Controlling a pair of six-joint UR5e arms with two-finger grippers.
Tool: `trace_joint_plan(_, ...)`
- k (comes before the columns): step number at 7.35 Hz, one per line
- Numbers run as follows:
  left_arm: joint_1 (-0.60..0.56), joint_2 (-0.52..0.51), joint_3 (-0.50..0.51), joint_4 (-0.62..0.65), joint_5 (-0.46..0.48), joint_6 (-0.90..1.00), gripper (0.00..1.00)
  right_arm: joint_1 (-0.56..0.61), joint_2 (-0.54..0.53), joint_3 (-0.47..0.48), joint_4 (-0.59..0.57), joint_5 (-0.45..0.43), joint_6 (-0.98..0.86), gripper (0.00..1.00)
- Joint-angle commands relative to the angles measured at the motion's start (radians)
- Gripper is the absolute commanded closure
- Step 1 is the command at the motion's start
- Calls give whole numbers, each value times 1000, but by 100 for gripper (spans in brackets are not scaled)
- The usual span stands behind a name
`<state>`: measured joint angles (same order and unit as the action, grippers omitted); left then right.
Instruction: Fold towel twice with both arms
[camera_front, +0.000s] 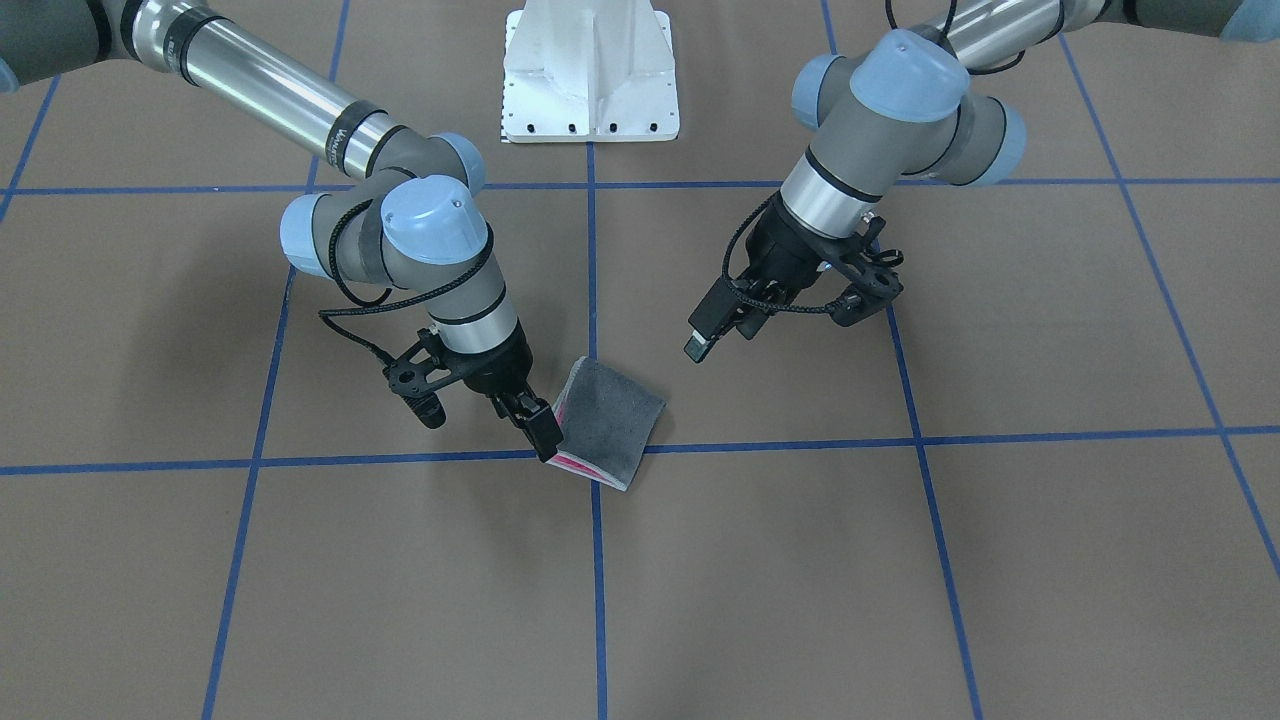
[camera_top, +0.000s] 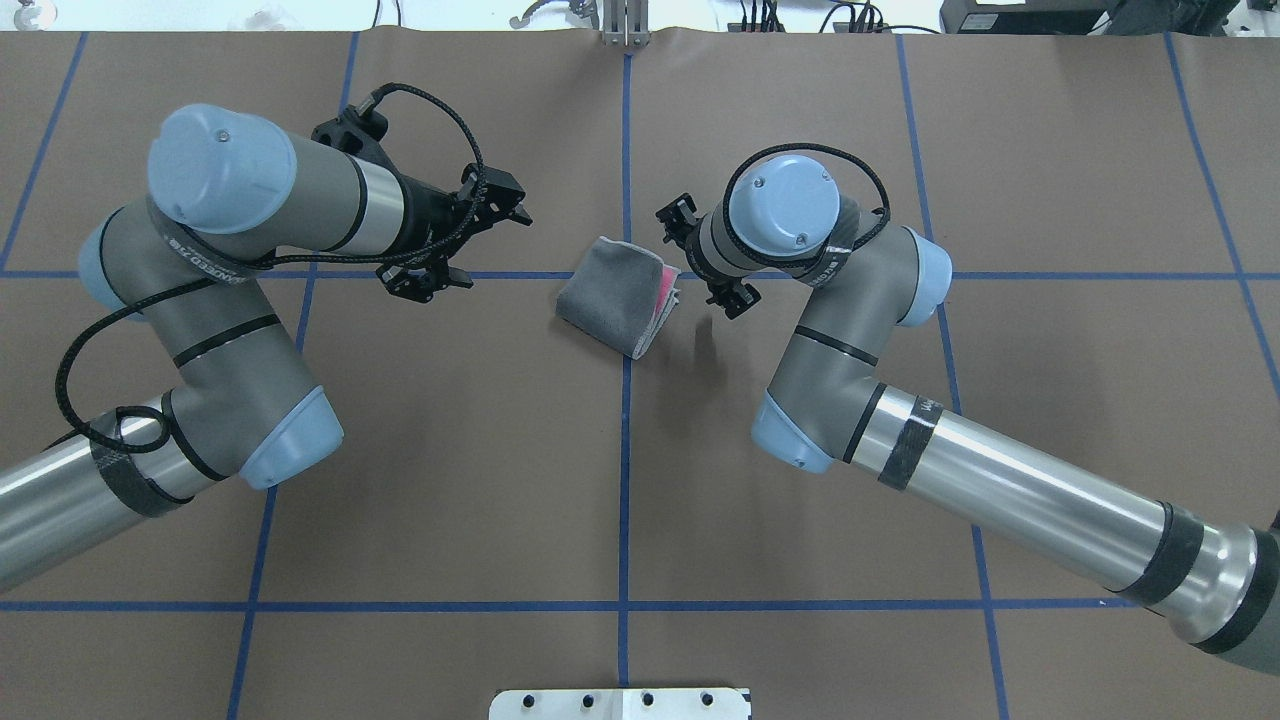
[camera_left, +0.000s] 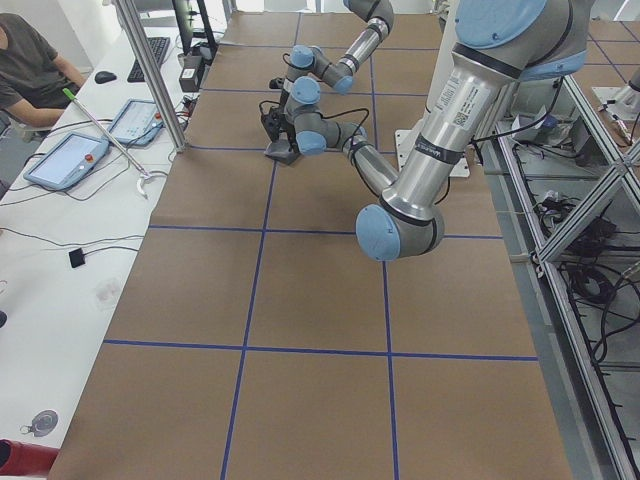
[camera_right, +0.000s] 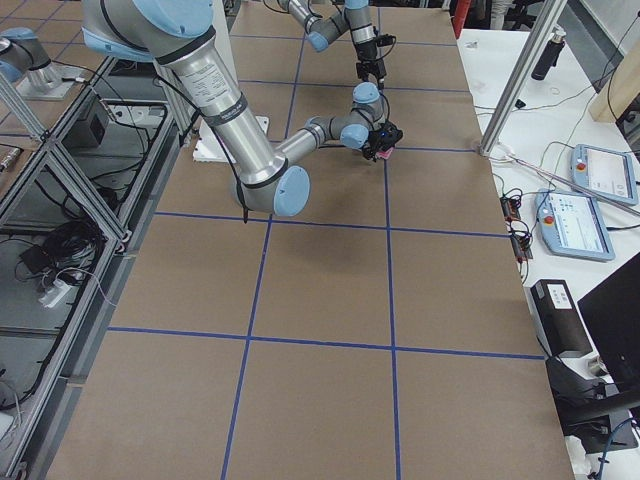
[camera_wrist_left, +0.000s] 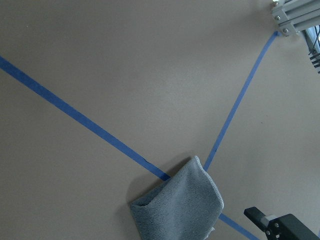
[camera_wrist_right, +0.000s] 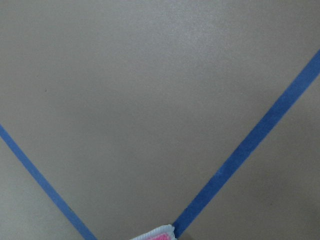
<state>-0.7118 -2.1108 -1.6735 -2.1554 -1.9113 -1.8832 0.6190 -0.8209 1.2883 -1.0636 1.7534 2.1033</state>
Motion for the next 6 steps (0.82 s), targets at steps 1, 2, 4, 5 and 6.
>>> trace_joint_plan(1, 0, 0, 1, 2, 0, -1, 0, -1, 19, -35, 67, 0, 1, 26)
trace_joint_plan(2, 0, 0, 1, 2, 0, -1, 0, -1, 19, -50, 95, -2, 3, 30)
trace_joint_plan(4, 0, 0, 1, 2, 0, -1, 0, -2, 20, -63, 134, 0, 26, 30)
trace_joint_plan(5, 0, 0, 1, 2, 0, 1, 0, -2, 19, -90, 176, -2, 44, 30)
trace_joint_plan(6, 2, 0, 3, 2, 0, 1, 0, -2, 20, -98, 189, -3, 44, 31)
